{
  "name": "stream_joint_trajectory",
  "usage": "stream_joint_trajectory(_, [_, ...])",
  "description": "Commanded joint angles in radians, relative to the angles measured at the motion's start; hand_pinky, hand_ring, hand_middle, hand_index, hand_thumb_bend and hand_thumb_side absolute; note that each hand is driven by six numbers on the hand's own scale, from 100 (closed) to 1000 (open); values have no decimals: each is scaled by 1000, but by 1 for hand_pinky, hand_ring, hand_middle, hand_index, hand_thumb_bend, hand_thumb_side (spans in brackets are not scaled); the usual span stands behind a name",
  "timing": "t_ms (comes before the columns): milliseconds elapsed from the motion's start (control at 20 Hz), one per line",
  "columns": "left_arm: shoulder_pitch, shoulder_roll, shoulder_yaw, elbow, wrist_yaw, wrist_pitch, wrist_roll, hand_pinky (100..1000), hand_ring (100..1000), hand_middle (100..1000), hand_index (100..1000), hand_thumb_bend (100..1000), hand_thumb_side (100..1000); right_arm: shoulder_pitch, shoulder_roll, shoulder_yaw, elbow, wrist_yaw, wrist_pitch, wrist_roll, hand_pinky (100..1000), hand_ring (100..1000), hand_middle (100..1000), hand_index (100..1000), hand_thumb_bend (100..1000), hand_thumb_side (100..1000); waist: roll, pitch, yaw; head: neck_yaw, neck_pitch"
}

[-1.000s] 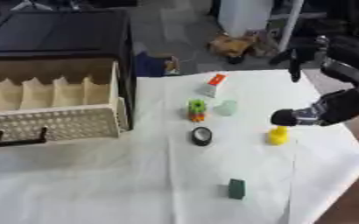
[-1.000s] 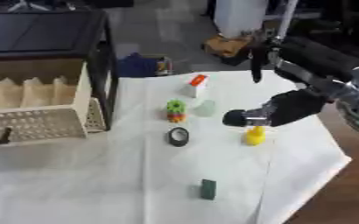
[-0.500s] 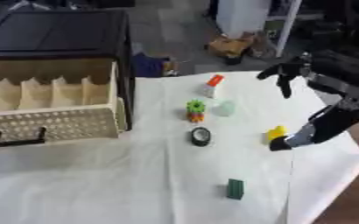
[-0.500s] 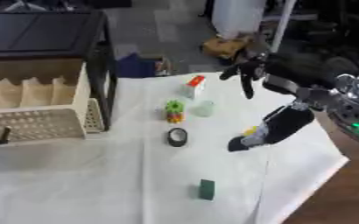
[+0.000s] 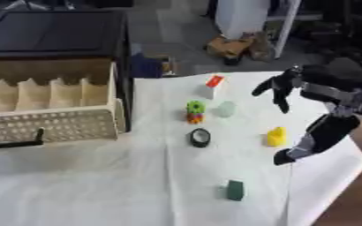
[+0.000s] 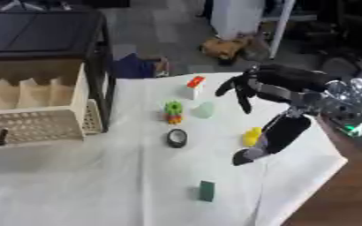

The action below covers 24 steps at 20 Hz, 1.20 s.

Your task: Pick up objects from table and place into drawer.

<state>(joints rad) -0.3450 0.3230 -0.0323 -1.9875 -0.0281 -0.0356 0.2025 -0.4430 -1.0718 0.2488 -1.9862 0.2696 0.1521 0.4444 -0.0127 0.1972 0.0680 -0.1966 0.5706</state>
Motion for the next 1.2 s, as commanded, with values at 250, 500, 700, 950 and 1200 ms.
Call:
stream_joint_trajectory(250, [-8,5,3,-12,1,7,-7,362,408,524,819,100,1000,-25,25,23,-14,-14,93,-4,678,652,373,843,812,387,-4,-14,-8,-7,2])
stream_joint_trajectory(500, [-6,2,2,-12,4,11,-12,359,404,522,814,100,1000,-34,44,50,-14,-34,158,-7,668,642,356,837,801,406,-6,-16,-12,-7,0])
stream_joint_trajectory(700, [-5,1,3,-12,9,15,-12,358,402,521,811,100,1000,-43,60,74,-10,-46,200,-11,668,643,349,829,797,399,-8,-18,-15,-7,-2])
stream_joint_trajectory(950, [-4,0,2,-12,15,20,-15,355,400,520,808,100,1000,-48,80,98,0,-59,244,-20,668,645,348,834,778,412,-10,-20,-22,-5,1])
stream_joint_trajectory(1200, [-3,0,3,-12,21,24,-17,350,397,519,804,100,1000,-51,88,116,7,-68,269,-10,670,653,351,858,773,396,-14,-22,-27,-3,3])
